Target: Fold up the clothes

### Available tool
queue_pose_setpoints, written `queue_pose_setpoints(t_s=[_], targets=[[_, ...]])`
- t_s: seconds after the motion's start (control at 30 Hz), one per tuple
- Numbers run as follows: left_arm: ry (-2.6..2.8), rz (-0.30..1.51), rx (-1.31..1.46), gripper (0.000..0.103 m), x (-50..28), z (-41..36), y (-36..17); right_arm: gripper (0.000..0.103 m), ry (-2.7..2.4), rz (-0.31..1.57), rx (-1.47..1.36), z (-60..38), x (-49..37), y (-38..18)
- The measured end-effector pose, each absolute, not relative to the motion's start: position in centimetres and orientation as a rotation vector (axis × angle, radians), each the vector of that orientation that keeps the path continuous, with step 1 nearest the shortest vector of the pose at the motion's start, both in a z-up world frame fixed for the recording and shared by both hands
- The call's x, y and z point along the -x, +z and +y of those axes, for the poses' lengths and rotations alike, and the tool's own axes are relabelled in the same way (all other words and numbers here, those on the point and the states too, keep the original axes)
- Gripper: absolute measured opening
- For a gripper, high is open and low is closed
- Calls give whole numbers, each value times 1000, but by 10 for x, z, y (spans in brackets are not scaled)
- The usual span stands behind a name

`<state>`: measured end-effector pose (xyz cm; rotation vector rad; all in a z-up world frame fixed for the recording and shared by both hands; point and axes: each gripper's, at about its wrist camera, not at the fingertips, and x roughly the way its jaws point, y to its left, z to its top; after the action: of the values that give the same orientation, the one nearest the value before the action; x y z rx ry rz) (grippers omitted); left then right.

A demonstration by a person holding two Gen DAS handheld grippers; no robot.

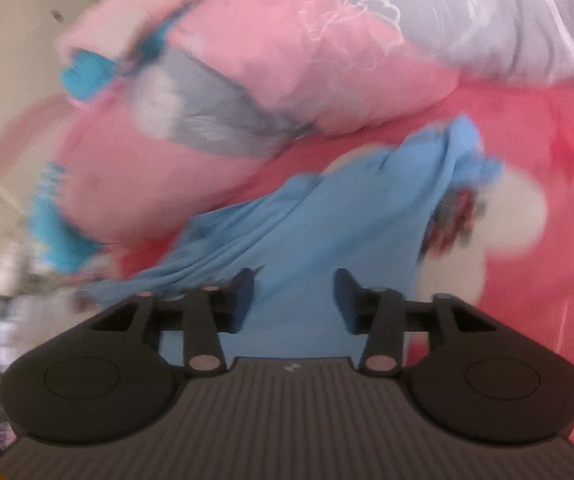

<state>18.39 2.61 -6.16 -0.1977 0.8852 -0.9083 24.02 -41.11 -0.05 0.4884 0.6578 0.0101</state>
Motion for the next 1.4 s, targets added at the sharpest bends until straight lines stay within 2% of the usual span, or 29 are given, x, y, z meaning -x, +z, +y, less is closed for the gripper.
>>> queue_pose_setpoints(t_s=[0.1,0.17,0.3,0.33,0.37,0.4,0.43,0.47,0.67,1.0,1.1,1.17,1.2,1.3,1.4], targets=[[-927,889,204,60,-183,32,-62,52,-28,681,-314,-404,-293,-5],[-947,885,188,60,-175,30,-60,61,-29,701,-201,-399,-323,-13],[-975,891,155,61,-165,25,-63,62,-9,795,-73,-390,-366,-43],[-974,890,145,62,-164,24,-64,55,-7,822,-46,-387,-373,-52],[-971,895,139,62,-164,23,-64,40,-22,827,-14,-383,-375,-58],[-969,899,135,62,-163,23,-64,33,-34,829,14,-380,-376,-64],[-968,904,141,62,-163,24,-64,14,-29,812,17,-380,-376,-62],[-968,909,148,62,-164,24,-64,10,-30,792,-1,-383,-376,-59],[-974,927,169,62,-162,30,-66,5,-89,678,-44,-393,-390,-49],[-981,915,139,62,-152,36,-67,7,-168,677,-112,-404,-415,-68],[-970,917,140,62,-147,39,-65,16,-175,698,-144,-405,-406,-51],[-962,921,145,62,-147,38,-65,30,-181,676,-168,-409,-388,-30],[-960,922,148,62,-148,37,-64,33,-174,665,-192,-414,-375,-20],[-956,932,162,62,-148,39,-64,34,-142,672,-254,-428,-336,8],[-951,942,176,62,-149,41,-64,34,-135,771,-312,-431,-298,9]])
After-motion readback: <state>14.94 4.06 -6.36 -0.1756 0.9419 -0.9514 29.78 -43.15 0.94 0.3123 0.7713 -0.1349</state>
